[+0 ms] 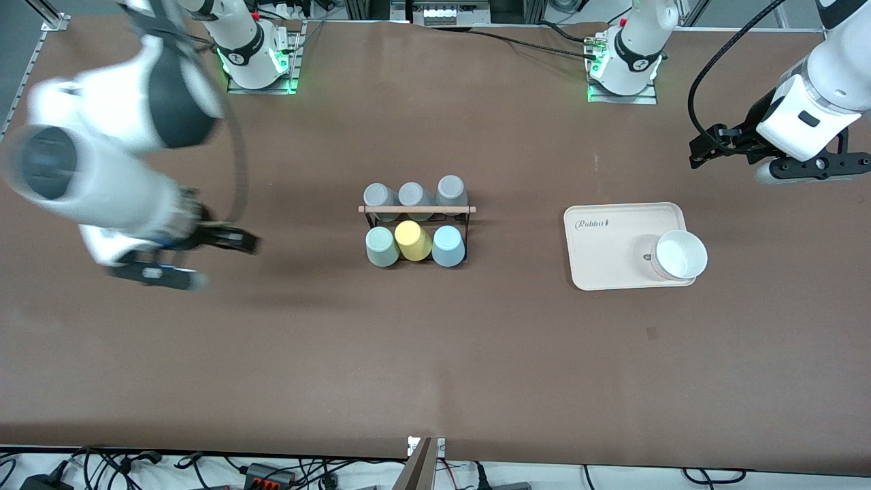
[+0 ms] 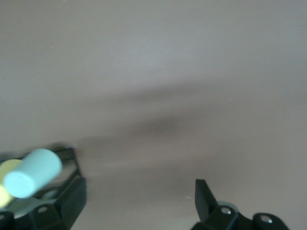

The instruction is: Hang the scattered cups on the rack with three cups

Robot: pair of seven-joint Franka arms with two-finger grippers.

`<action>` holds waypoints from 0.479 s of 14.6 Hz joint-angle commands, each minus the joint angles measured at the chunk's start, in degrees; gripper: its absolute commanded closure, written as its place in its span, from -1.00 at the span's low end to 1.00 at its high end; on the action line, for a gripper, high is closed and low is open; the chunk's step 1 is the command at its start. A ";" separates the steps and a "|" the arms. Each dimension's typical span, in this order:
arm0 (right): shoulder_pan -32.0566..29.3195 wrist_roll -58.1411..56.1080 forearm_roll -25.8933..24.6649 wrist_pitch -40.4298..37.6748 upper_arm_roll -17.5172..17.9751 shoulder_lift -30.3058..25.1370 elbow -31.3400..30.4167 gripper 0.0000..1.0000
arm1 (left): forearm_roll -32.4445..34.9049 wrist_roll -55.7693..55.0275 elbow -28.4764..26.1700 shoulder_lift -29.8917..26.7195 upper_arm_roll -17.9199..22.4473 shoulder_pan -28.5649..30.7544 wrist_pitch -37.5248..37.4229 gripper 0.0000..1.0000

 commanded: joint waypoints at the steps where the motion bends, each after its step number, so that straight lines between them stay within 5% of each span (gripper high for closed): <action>1: -5.32 -8.44 -0.15 -3.81 0.93 -4.33 -1.26 -1.00 | -0.26 1.70 0.84 -0.27 -0.11 0.53 -1.07 -1.00; 4: -9.38 -12.33 -0.67 -7.49 0.84 -8.72 -2.22 -1.00 | -0.26 1.96 0.84 -0.18 -0.11 0.88 -1.07 -1.00; 7: -8.95 -10.32 -3.14 -7.08 0.93 -17.06 -9.75 -1.00 | -0.26 1.96 0.84 -0.27 -0.11 0.88 -1.07 -1.00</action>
